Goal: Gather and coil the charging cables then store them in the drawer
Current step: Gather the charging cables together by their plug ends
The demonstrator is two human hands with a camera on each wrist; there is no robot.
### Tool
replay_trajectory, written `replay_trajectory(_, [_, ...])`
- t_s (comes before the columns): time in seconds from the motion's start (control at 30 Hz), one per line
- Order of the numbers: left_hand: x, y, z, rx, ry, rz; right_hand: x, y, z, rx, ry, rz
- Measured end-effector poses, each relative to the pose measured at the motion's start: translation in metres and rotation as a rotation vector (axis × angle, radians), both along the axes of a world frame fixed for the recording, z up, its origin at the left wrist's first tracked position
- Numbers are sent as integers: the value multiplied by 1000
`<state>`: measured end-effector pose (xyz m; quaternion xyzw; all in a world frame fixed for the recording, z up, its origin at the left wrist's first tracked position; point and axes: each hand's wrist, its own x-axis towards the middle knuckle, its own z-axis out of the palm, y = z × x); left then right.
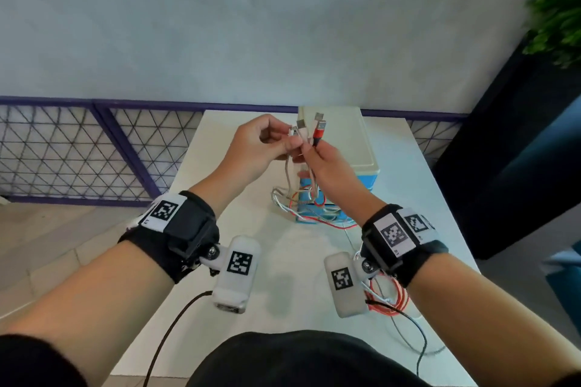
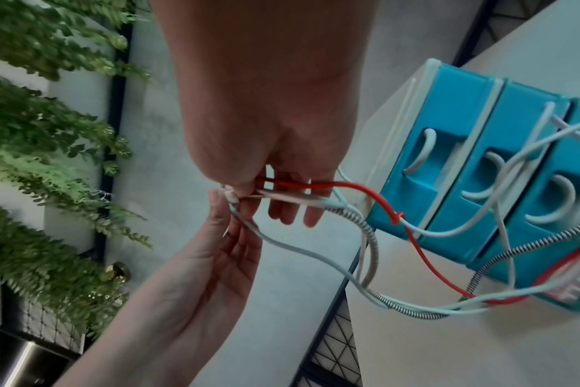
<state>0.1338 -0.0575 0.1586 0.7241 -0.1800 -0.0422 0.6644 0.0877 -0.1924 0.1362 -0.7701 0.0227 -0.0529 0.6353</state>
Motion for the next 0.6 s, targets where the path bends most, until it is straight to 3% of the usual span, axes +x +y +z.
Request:
replay_trajectory(0.13, [0,-13,4,-30,17,64,1,2,3,13,-37,-31])
replay_trajectory(0.33, [4,-23,12,93,-131,53,-6,-2,18,170,-39,65])
replay_trajectory(0.47, [-2,-28,21,152,-226,-94,-6,-4,24,130,-14,94])
replay_trajectory(0.6, [-8,-39,24,227,-311,-58,-11,-6,30,34,-13,121])
